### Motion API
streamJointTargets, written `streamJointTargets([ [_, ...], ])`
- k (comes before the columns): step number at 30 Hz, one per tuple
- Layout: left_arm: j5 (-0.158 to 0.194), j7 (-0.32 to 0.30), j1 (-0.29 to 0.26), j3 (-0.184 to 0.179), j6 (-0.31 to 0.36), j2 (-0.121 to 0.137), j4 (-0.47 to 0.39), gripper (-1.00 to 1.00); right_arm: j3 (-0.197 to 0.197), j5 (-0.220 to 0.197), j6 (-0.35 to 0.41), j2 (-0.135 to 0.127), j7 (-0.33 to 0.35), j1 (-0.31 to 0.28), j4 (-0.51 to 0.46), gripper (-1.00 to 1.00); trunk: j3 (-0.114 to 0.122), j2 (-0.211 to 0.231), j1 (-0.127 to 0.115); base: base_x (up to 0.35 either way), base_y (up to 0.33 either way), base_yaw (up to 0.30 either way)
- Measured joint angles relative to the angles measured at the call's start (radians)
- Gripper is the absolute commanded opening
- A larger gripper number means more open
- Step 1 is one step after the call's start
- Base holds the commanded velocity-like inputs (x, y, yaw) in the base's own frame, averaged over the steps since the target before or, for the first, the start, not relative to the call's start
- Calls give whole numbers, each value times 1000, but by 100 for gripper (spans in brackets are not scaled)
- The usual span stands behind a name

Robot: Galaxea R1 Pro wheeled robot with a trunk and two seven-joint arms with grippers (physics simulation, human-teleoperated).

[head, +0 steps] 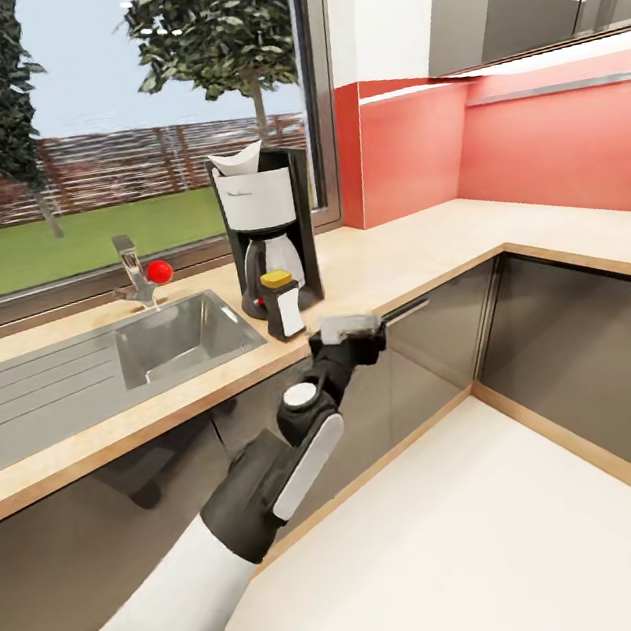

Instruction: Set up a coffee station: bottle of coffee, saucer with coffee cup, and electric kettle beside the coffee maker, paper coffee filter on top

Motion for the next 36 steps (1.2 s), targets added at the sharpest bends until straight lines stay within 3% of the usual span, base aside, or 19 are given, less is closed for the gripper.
streamJointTargets([
  [2, 7, -30, 5, -88, -3, 0, -3, 100, 0, 1, 0, 0, 0, 0, 0, 100, 0, 0, 0, 0, 0, 0],
  [4, 14, -89, 7, -121, -4, 0, -2, 100, 0, 1, 0, 0, 0, 0, 0, 100, 0, 0, 0, 0, 0, 0],
  [7, 34, -312, 36, -148, -7, 62, 6, 100, 0, 1, 0, 0, 0, 0, 0, 100, 0, 0, 0, 0, 0, 0],
  [8, 43, -415, 55, -156, -9, 103, 12, 100, 0, 1, 0, 0, 0, 0, 0, 100, 0, 0, 0, 0, 0, 0],
  [10, 43, -543, 93, -157, -11, 136, 37, 100, 0, 1, 0, 0, 0, 0, 0, 100, 0, 0, 0, 0, 0, 0],
  [11, 41, -657, 120, -158, -14, 160, 79, 100, 0, 1, 0, 0, 0, 0, 0, 100, 0, 0, 0, 0, 0, 0],
  [12, 40, -743, 134, -157, -26, 174, 126, 100, 0, 1, 0, 0, 0, 0, 0, 100, 0, 0, 0, 0, 0, 0],
  [14, 41, -831, 145, -156, -52, 184, 185, 100, 0, 1, 0, 0, 0, 0, 0, 100, 0, 0, 0, 0, 0, 0],
  [16, 39, -991, 162, -156, -147, 197, 353, 100, 0, 1, 0, 0, 0, 0, 0, 100, 0, 0, 0, 0, 0, 0],
  [17, 40, -1100, 169, -156, -217, 200, 498, 100, 0, 1, 0, 0, 0, 0, 0, 100, 0, 0, 0, 0, 0, 0],
  [22, 42, -1357, 175, -144, -349, 201, 904, 100, 0, 1, 0, -1, 0, 0, 0, 100, 0, 0, 0, 0, 0, 0],
  [23, 45, -1483, 187, -124, -401, 201, 1029, 100, 0, 0, 0, -1, 0, 0, 0, 100, 0, 0, 0, 0, 0, 0],
  [24, 45, -1504, 213, -127, -411, 205, 1187, 100, 0, 0, 0, -1, 0, 0, 0, 100, 0, 0, 0, 0, 0, 0],
  [25, 45, -1512, 230, -120, -415, 207, 1206, 100, 0, 0, 0, -1, 0, 0, 0, 100, 0, 0, 0, 0, 0, 0],
  [27, 46, -1532, 327, -92, -436, 253, 1245, 100, 0, 0, -1, -2, 0, 0, 0, 100, 0, 0, 0, 0, 0, 0],
  [29, 46, -1536, 342, -45, -441, 277, 1249, 100, 0, 0, -1, -2, 0, 0, 0, 100, 0, 0, 0, 0, 0, 0],
  [30, 46, -1537, 357, -18, -443, 288, 1251, 100, 0, 0, -1, -2, 0, 0, 0, 100, 0, 0, 0, 0, 0, 0],
  [32, 45, -1541, 416, 92, -447, 323, 1255, 100, 0, -1, -1, -2, 0, 0, 0, 100, 0, 0, 0, 0, 0, 0],
  [36, 45, -1542, 478, 200, -449, 357, 1257, 100, 0, -2, -1, -2, 1, 0, 0, 100, 0, 0, 0, 0, 0, 0],
])
